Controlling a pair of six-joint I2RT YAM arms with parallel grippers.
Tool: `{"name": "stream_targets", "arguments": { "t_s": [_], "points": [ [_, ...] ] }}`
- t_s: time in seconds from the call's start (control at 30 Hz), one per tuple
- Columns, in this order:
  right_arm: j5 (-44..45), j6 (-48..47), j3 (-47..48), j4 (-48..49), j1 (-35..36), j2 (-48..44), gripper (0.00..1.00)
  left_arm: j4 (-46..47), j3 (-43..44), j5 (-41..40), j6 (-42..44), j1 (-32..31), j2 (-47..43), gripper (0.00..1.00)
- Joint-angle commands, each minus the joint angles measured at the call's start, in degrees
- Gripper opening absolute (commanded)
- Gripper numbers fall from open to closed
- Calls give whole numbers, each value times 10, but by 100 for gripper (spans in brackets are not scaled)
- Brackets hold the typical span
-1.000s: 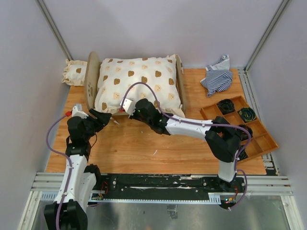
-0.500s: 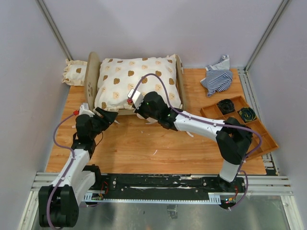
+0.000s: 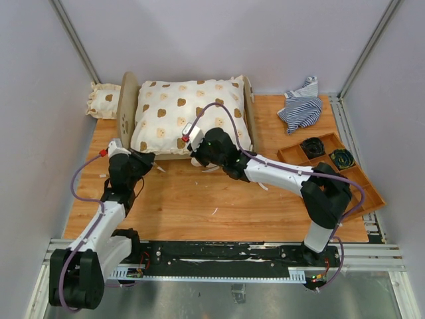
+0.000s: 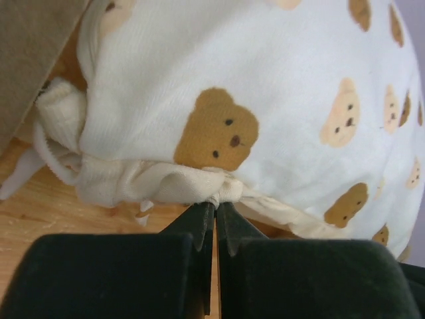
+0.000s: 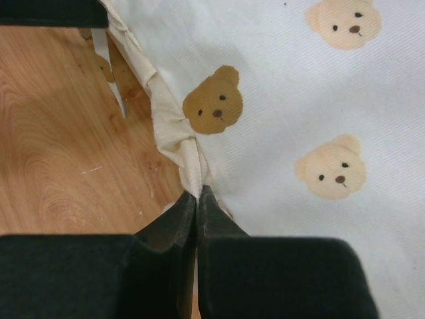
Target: Set up the pet bed
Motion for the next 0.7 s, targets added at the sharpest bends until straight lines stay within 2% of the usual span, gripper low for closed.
{"name": "stream_targets", "arguments": {
  "t_s": [0.0,0.07,0.2,0.47,0.53,0.67],
  "points": [
    [-11,23,-10,19,-19,-15,0,-41,44,-45,69,-2,-55,0],
    [-13,21,-18,20,-23,-18,0,-109,72,-67,81,-2,-67,0],
    [-22,10,-27,23,-28,-21,0,-180,108,-45,122,-2,-83,0],
    [-24,13,-29,17,-43,-32,0,-252,142,-5,178,0,-89,0],
    [-26,11,-27,15,-45,-41,6,-256,143,-12,180,5,-84,0],
    [-57,-15,-25,5,-39,-66,30,-246,160,36,163,16,-62,0]
  ]
}}
